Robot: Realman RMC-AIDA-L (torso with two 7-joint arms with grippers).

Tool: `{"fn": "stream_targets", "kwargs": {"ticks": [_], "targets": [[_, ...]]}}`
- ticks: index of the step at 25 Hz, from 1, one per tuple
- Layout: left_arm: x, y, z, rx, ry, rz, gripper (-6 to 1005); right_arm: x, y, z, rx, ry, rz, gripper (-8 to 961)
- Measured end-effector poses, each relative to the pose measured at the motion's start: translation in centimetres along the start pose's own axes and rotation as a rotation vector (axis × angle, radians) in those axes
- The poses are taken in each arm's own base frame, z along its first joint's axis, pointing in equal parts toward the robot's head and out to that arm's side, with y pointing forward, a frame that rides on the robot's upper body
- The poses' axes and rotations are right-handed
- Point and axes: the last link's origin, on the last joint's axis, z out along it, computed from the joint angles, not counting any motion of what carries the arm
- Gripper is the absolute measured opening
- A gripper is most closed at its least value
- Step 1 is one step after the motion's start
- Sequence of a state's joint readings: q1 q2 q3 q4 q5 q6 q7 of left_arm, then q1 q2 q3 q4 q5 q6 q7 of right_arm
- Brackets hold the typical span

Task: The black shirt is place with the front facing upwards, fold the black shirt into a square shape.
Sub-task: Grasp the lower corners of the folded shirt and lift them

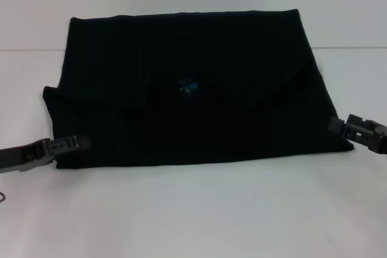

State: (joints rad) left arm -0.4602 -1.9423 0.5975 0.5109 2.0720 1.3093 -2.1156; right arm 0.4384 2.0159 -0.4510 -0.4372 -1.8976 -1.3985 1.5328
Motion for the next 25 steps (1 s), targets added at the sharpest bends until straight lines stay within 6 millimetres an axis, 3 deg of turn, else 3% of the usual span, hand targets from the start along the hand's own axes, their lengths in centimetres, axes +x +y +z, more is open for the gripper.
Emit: {"fn": "stream_targets", "kwargs": {"ticks": [8, 25], "targets": [[0.00, -0.13, 0.64, 0.031, -0.010, 0.018, 899, -0.15, 0.03, 0.26, 0.000, -0.001, -0.003, 925], [0.08, -0.47, 0.41, 0.052, -0.019, 0.024, 450, -0.80, -0.07, 0.00, -0.006, -0.010, 0.009, 924]]}}
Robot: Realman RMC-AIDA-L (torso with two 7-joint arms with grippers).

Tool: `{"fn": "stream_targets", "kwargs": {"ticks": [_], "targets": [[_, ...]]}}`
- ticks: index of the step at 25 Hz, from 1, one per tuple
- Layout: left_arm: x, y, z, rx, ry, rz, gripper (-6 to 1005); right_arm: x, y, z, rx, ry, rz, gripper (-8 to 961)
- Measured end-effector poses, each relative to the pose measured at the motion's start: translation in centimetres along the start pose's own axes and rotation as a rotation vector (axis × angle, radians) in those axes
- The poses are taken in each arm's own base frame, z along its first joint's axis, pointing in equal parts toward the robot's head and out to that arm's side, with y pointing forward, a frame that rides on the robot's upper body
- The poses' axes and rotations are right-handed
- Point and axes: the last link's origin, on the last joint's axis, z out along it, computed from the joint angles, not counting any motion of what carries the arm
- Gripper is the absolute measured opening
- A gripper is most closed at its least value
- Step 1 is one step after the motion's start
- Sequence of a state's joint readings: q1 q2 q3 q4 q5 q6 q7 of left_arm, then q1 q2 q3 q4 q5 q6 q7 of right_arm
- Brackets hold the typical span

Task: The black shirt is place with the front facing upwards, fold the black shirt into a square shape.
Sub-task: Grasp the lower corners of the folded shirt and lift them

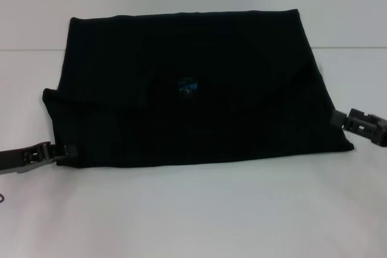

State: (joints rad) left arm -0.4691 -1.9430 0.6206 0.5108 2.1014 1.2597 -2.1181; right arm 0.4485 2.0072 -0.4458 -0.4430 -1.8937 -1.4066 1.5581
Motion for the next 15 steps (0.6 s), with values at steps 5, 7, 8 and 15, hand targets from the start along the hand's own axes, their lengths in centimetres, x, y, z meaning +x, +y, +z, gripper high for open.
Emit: {"fn": "stream_targets", "kwargs": {"ticks": [5, 7, 8, 15], "targets": [[0.0, 0.1, 0.0, -0.005, -0.004, 0.002, 213, -2.7, -0.7, -0.5, 0.040, 0.046, 0.040, 924], [0.0, 0.1, 0.0, -0.006, -0.005, 0.004, 154, -4.4, -0.9, -0.8, 0.067, 0.094, 0.068, 924], [0.0, 0.1, 0.0, -0.006, -0.005, 0.005, 124, -5.4, -1.0, -0.8, 0.086, 0.135, 0.095, 924], [0.0, 0.1, -0.1, -0.006, -0.005, 0.010, 36, -10.5, -1.3, 0.3, 0.264, 0.406, 0.261, 923]]}}
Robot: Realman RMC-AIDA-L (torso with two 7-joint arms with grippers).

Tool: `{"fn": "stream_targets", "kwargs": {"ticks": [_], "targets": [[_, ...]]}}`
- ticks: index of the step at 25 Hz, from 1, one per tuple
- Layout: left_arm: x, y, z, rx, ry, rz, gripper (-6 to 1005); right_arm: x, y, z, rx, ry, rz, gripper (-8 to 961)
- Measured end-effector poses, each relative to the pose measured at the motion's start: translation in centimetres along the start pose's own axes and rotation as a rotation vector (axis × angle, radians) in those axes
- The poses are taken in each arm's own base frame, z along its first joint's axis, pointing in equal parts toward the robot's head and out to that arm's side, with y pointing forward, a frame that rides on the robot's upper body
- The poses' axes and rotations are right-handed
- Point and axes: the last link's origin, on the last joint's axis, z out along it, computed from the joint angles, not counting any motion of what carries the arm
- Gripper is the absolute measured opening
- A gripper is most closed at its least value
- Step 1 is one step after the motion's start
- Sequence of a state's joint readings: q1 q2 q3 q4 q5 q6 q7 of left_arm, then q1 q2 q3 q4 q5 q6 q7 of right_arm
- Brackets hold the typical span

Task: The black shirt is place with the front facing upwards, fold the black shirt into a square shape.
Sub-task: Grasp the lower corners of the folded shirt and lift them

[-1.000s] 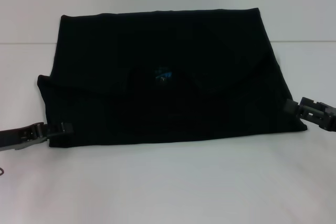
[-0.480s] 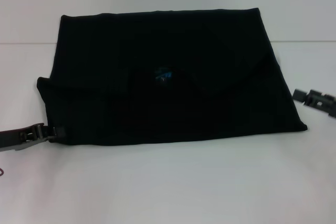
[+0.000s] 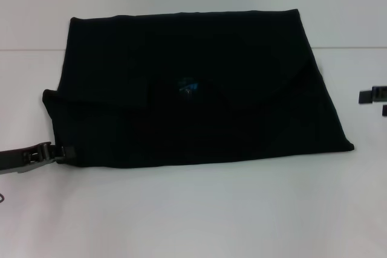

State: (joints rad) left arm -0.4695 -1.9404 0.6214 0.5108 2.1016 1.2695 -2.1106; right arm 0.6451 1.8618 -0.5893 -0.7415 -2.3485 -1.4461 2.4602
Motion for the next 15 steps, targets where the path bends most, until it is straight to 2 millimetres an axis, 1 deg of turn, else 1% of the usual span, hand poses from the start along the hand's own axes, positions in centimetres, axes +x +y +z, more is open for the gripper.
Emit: {"fn": "stream_targets", "kwargs": {"ticks": [5, 10, 15], "targets": [[0.1, 0.1, 0.1, -0.006, 0.000, 0.008, 36, -1.0, 0.7, 1.6, 0.142, 0.105, -0.041, 923], [0.1, 0.2, 0.1, -0.010, -0.002, 0.011, 36, -0.5, 1.2, 4.2, 0.164, 0.144, -0.066, 923], [0.1, 0.2, 0.0, -0.010, -0.002, 0.010, 36, 0.0, 1.6, 6.1, 0.162, 0.142, -0.097, 922]]}}
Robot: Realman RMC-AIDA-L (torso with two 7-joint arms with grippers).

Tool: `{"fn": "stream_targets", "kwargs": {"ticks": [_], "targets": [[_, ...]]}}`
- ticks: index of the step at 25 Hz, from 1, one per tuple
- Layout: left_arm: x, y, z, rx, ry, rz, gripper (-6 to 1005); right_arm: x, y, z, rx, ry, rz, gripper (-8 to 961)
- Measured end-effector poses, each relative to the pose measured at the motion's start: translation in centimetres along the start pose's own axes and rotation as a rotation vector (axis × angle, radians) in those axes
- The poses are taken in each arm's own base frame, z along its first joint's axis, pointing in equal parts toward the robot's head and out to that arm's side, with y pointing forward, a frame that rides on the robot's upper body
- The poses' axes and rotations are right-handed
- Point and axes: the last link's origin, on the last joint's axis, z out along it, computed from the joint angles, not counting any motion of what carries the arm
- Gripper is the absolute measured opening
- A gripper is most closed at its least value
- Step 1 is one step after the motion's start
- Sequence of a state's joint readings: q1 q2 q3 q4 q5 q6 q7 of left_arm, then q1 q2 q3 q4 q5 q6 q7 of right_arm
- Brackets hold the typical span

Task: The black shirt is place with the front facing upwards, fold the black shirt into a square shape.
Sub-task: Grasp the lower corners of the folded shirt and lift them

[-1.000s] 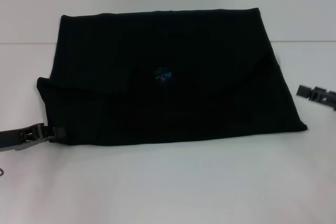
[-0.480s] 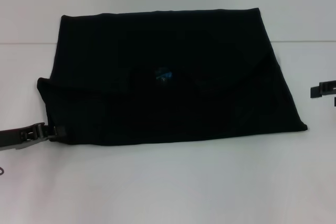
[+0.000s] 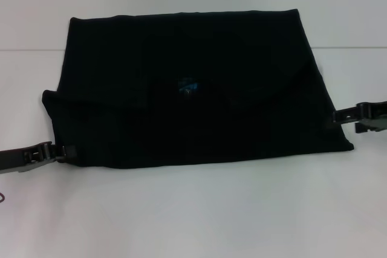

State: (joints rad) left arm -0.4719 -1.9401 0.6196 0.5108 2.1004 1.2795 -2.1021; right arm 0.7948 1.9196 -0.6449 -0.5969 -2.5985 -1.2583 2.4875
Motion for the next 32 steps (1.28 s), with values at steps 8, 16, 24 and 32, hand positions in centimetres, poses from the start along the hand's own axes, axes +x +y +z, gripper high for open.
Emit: {"fn": "stream_targets", "kwargs": {"ticks": [8, 16, 24, 32], "targets": [[0.0, 0.1, 0.1, -0.005, -0.003, 0.002, 35, 0.0, 1.5, 2.0, -0.018, -0.014, -0.057, 922], [0.0, 0.2, 0.2, -0.010, -0.002, 0.000, 35, 0.1, 1.3, 2.7, 0.010, -0.028, -0.072, 921], [0.1, 0.4, 0.3, -0.015, -0.003, 0.003, 35, 0.2, 1.3, 2.9, 0.013, -0.036, -0.087, 921], [0.2, 0.6, 0.4, -0.022, -0.005, 0.008, 35, 0.6, 2.0, 3.7, 0.004, -0.034, -0.106, 920]]}}
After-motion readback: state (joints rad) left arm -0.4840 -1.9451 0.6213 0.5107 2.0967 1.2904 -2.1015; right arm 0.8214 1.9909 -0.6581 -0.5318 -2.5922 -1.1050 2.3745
